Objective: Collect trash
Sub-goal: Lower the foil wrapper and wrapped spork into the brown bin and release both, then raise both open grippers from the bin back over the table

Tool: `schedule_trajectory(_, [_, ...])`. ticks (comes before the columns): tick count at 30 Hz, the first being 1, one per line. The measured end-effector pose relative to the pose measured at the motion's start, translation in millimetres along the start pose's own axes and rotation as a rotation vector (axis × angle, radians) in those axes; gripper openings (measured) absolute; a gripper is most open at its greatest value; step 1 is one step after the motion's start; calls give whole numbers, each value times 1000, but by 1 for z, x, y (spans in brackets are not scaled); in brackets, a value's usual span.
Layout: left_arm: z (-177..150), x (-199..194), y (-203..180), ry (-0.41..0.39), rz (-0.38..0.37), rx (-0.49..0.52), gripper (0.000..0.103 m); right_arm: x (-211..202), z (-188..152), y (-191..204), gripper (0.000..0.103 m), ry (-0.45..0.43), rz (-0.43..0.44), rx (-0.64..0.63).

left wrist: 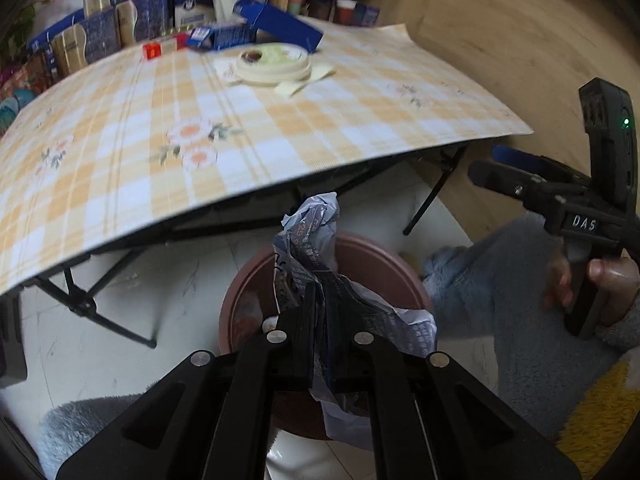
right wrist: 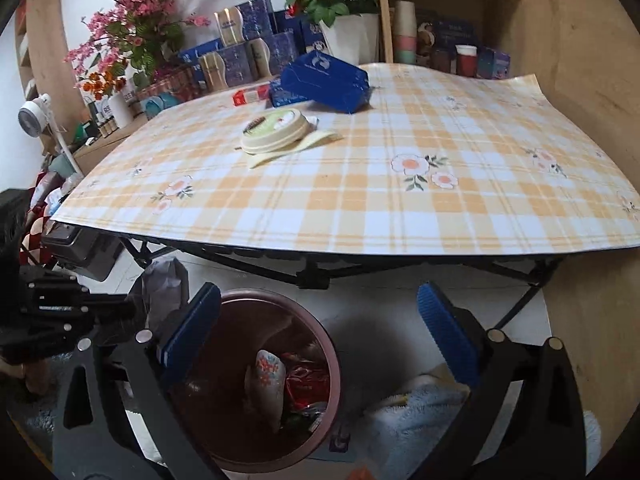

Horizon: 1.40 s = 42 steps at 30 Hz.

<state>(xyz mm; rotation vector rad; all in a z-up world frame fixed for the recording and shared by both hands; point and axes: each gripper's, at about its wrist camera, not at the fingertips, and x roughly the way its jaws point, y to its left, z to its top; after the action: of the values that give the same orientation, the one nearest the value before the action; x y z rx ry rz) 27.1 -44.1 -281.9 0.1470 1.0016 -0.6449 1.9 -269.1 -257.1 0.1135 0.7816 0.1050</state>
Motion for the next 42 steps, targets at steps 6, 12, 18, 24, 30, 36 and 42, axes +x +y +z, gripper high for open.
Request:
schedule_trajectory(6, [-2, 2, 12, 5, -2, -52, 5, 3, -1, -3, 97, 6, -2, 21])
schedule_trajectory(12, [-1, 2, 9, 10, 4, -41, 5, 6, -2, 2, 97, 19, -2, -1])
schedule_trajectory(18, [-1, 2, 10, 4, 15, -56, 56, 7, -3, 5, 97, 28, 0, -18])
schedule_trajectory(24, [0, -10, 28, -62, 44, -157, 82, 8, -3, 6, 97, 32, -1, -17])
schedule_trajectory(30, [0, -16, 50, -92, 95, -283, 95, 9, -3, 8, 97, 35, 0, -25])
schedule_trajectory(36, [0, -20, 55, -106, 104, -314, 96, 9, -3, 8, 97, 35, -1, -30])
schedule_trajectory(42, [1, -28, 52, -134, 132, -311, 97, 5, 0, 7, 97, 19, 6, -26])
